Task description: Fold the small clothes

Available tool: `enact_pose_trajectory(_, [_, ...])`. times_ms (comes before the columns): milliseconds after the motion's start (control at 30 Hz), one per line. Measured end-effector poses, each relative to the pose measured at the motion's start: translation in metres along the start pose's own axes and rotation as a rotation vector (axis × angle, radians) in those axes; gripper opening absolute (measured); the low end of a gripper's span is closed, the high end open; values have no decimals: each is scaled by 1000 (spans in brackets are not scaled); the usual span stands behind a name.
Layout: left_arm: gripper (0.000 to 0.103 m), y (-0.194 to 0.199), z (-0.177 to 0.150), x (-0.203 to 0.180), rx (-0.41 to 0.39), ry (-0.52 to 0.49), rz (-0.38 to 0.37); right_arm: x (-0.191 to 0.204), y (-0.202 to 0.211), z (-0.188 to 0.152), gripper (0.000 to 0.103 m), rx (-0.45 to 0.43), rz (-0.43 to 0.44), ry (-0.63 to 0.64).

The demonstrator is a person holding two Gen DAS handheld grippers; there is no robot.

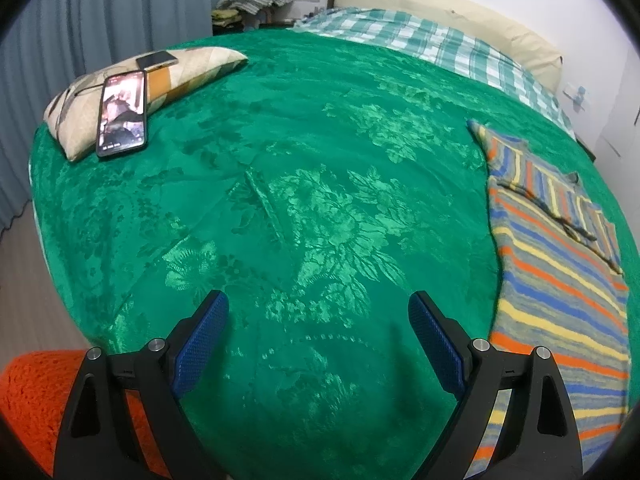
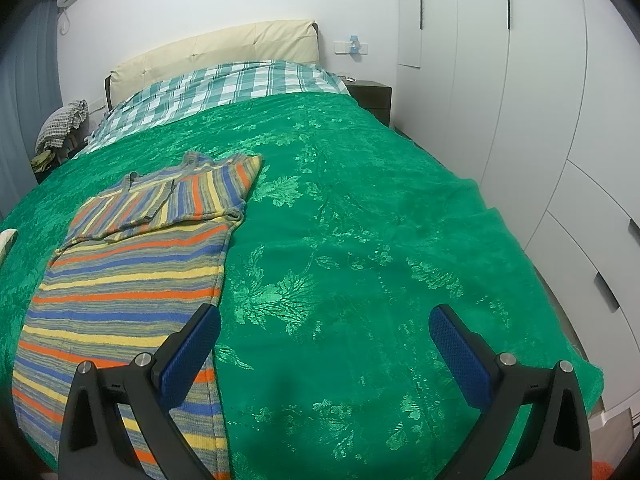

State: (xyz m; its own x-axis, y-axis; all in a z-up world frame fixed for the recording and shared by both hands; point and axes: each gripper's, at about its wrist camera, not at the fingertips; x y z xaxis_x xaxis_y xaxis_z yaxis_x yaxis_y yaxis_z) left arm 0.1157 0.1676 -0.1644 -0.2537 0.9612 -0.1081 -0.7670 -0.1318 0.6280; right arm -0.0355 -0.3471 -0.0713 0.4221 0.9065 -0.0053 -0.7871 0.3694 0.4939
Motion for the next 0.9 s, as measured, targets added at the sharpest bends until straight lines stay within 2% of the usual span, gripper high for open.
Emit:
enact_pose_trajectory(33, [93,4,2,1,24,15,-29,-1,-1,2,103,8,7,-6])
enact_pose_trajectory(100, [93,10,5,5,82,68,-154,-8,-1,13,103,48,51,-38])
enact_pose_trajectory(167, [93,13,0,1,181,81,-317,-14,5,27,103,83,124,-70])
enact_pose_trajectory(200, [93,14,-5,-3,218,63,-350,-17,9,36,103,132,184,-85])
enact_pose_trajectory(300, [92,20,-26,-19,284,-1,-382,-14,15,39,103,276,317,-95])
enact_pose_trajectory(467, [85,29,-45,-47,356,-95,-436,6,20,-2,100,521,461,-125])
enact_pose_trajectory(500, [79,30,-48,-51,367,-119,-436,12,19,-15,95,576,474,-123])
enact_pose_trajectory(567, [62,30,-57,-59,406,-157,-428,23,16,-33,86,628,474,-76])
enact_pose_trajectory(600, [42,27,-65,-64,447,-189,-414,29,15,-42,77,647,462,-36])
enact_pose_trajectory(633, [17,25,-69,-66,464,-216,-398,33,12,-51,69,667,451,-9])
enact_pose_trajectory(667, [5,26,-73,-69,465,-248,-384,37,8,-59,41,699,448,10])
enact_pose_trajectory(700, [4,28,-75,-72,464,-262,-385,40,2,-70,5,747,463,10])
enact_pose_trajectory(800, [3,35,-68,-73,462,-251,-397,40,0,-72,6,764,468,-8])
enact_pose_trajectory(900, [3,35,-42,-64,479,-147,-466,32,2,-51,6,732,500,-86])
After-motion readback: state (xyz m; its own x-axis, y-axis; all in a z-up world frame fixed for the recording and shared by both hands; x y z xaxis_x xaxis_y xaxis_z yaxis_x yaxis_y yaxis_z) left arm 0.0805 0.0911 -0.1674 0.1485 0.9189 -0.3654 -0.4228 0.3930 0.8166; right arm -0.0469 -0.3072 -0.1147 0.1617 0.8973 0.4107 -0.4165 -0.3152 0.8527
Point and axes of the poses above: each gripper's, at about its wrist camera, not at the fingertips, and y roughly against the way its jaws point, x to its left, z to its top, and after that the axes turned 12 degrees about -x, right-handed
